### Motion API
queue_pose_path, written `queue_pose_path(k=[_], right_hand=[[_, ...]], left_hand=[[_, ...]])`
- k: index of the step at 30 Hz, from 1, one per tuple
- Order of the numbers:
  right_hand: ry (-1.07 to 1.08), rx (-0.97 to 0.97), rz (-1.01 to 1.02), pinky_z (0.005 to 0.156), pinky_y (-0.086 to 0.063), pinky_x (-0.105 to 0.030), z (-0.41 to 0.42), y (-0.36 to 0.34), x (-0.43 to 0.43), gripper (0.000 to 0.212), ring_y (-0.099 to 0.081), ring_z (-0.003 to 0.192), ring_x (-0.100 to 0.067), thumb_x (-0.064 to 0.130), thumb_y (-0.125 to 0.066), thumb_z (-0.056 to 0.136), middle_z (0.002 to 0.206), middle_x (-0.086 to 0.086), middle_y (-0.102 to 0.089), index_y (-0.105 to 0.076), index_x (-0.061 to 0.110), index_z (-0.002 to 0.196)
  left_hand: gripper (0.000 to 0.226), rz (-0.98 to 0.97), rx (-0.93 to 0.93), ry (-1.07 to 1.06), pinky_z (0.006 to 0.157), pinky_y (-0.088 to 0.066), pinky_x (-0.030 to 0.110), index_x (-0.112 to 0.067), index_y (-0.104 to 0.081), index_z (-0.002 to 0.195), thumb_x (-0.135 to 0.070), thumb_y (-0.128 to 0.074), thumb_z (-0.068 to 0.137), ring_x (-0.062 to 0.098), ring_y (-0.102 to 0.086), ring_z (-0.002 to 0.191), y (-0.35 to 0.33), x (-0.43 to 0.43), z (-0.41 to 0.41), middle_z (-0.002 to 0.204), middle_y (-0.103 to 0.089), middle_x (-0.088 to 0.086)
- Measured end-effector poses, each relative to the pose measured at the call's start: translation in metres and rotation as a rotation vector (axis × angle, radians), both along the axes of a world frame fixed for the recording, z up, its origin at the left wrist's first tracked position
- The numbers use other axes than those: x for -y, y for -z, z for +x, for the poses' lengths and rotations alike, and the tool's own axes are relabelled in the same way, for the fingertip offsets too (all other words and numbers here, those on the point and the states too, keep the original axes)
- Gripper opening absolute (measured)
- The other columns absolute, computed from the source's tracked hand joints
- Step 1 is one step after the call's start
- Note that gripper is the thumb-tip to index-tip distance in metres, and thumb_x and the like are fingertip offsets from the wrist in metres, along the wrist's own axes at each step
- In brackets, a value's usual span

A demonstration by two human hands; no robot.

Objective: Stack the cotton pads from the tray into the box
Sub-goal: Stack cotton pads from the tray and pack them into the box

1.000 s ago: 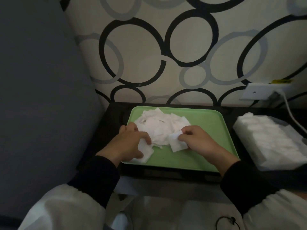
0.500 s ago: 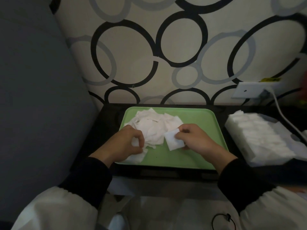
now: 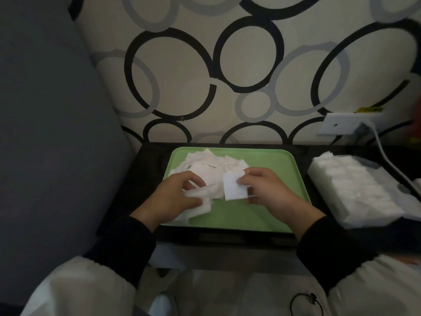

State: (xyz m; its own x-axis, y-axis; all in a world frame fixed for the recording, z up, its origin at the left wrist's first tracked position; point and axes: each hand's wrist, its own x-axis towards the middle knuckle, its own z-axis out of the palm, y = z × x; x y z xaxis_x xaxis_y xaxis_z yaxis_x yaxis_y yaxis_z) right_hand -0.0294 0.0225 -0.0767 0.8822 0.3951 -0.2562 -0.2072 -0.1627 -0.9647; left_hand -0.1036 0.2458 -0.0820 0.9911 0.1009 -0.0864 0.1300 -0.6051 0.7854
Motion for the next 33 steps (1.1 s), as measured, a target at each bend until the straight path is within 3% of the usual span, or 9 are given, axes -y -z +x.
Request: queue_pose_path(k=[5,8,11,15,22,28,30,33], right_hand=[[0.058,-0.141,0.236,0.06,-0.043,-0.028,-0.003,-0.01,-0.004,0.008,-0.063,0.077,-0.021,0.002,-0.065,0.088,0.088,-0.008,-0.071,-0.064,0.01,0.091],[0.016,-0.17,0.299,0.061,-0.05,-0.025,-0.006,-0.01,-0.006,0.01,-0.066,0.078,-0.022,0.0,-0.068,0.087,0.093,-0.013,-0.071,-0.066,0.009,0.09],[0.01,-0.167,0.267,0.061,-0.055,-0.024,-0.01,-0.006,-0.011,0.013,-0.068,0.073,-0.02,0.001,-0.071,0.084,0.089,-0.013,-0.071,-0.065,0.006,0.095],[0.034,-0.152,0.21,0.059,-0.056,-0.026,-0.014,-0.002,-0.015,0.018,-0.067,0.071,-0.021,0.003,-0.076,0.082,0.083,-0.012,-0.071,-0.064,0.004,0.094],[0.059,-0.085,0.141,0.058,-0.055,-0.026,-0.013,-0.002,-0.016,0.018,-0.068,0.066,-0.018,0.004,-0.079,0.079,0.072,-0.005,-0.072,-0.064,0.007,0.086],[0.072,0.076,-0.001,0.053,-0.047,-0.028,-0.015,-0.001,-0.022,0.02,-0.056,0.061,-0.022,0.008,-0.082,0.076,0.069,-0.013,-0.062,-0.064,0.002,0.082],[0.085,0.133,-0.046,0.052,-0.041,-0.029,-0.014,0.003,-0.026,0.028,-0.049,0.055,-0.019,0.016,-0.086,0.074,0.062,-0.008,-0.057,-0.06,0.007,0.075],[0.097,0.201,-0.166,0.056,-0.041,-0.027,-0.014,0.011,-0.035,0.034,-0.049,0.055,-0.014,0.034,-0.083,0.076,0.064,0.0,-0.057,-0.057,0.013,0.074]], left_hand=[[0.024,-0.435,-0.06,-0.157,0.081,-0.061,0.042,-0.02,-0.067,0.102,-0.003,-0.074,0.086,0.024,-0.07,0.093,0.0,0.022,0.002,0.098,-0.071,0.006],[0.015,-0.511,-0.089,-0.211,0.08,-0.061,0.038,-0.021,-0.07,0.096,-0.007,-0.071,0.09,0.021,-0.073,0.091,0.003,0.033,0.006,0.099,-0.075,0.005],[0.008,-0.587,-0.071,-0.251,0.067,-0.059,0.027,-0.018,-0.073,0.09,-0.01,-0.071,0.09,0.014,-0.072,0.082,0.003,0.04,0.009,0.09,-0.076,0.0],[0.012,-0.695,-0.08,-0.224,0.063,-0.057,0.022,-0.018,-0.075,0.091,-0.011,-0.066,0.093,0.011,-0.074,0.078,-0.002,0.049,0.01,0.085,-0.078,-0.002],[0.014,-0.784,-0.097,-0.179,0.068,-0.059,0.024,-0.018,-0.075,0.093,-0.015,-0.062,0.096,0.014,-0.075,0.084,-0.005,0.052,0.011,0.09,-0.078,0.001],[0.021,-0.819,-0.127,-0.236,0.072,-0.059,0.031,-0.012,-0.072,0.106,-0.019,-0.052,0.102,0.021,-0.075,0.09,-0.002,0.045,0.011,0.098,-0.078,0.007],[0.02,-0.795,-0.136,-0.212,0.08,-0.059,0.035,-0.012,-0.072,0.106,-0.024,-0.057,0.1,0.023,-0.074,0.096,-0.003,0.041,0.008,0.102,-0.077,0.008],[0.02,-0.693,-0.113,-0.186,0.083,-0.059,0.036,-0.008,-0.071,0.11,-0.011,-0.07,0.091,0.024,-0.074,0.097,-0.004,0.029,0.006,0.104,-0.077,0.01]])
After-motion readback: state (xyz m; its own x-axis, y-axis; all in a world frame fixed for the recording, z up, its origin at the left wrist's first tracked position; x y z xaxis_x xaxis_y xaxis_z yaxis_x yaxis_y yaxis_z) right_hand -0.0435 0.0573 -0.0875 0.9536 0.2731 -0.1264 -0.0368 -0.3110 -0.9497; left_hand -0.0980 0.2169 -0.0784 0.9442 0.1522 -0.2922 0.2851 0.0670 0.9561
